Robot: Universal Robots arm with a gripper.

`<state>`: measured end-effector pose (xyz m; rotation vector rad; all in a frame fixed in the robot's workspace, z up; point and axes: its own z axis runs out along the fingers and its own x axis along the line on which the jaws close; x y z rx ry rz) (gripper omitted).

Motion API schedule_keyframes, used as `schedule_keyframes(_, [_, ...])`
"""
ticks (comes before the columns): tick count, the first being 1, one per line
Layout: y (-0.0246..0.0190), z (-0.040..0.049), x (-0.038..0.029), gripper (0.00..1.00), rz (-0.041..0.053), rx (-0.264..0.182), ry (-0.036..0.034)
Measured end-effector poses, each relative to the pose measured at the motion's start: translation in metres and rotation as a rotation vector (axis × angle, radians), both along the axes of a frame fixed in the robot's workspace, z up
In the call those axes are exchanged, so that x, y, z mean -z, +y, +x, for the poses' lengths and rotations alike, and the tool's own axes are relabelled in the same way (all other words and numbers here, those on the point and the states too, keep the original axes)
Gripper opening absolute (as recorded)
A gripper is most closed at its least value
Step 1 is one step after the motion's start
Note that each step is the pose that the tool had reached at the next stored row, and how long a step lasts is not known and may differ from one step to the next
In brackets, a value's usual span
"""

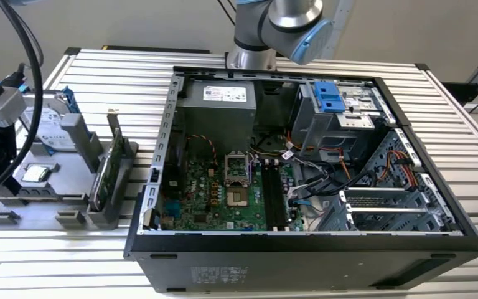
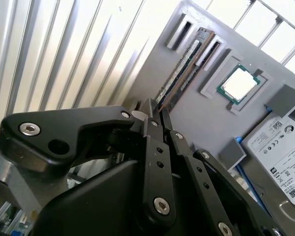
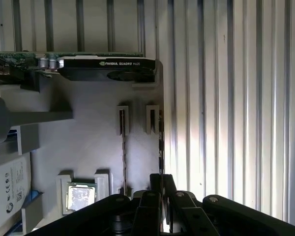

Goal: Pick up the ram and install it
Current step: 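Pick up the ram and move it above insertion slot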

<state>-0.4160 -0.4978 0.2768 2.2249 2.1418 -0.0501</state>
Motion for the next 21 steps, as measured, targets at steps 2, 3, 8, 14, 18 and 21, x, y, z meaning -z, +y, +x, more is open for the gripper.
schedule_keyframes(2, [0.0000,0.0000,-0.0021,0.00,0.0000,0.000,0.0000])
schedule_keyframes(3, [0.0000,0.0000,-0.0031,0.00,0.0000,0.000,-0.0001])
schedule_keyframes(8, [-0.0001,0.0001,-0.0085,0.00,0.0000,0.000,-0.0001])
schedule_keyframes(14, [0.0000,0.0000,-0.0142,0.00,0.0000,0.000,0.0000])
schedule_keyframes(18, [0.0000,0.0000,-0.0179,0.00,0.0000,0.000,0.0000])
schedule_keyframes(21, [-0.0001,0.0001,-0.0206,0.00,0.0000,0.000,0.0000])
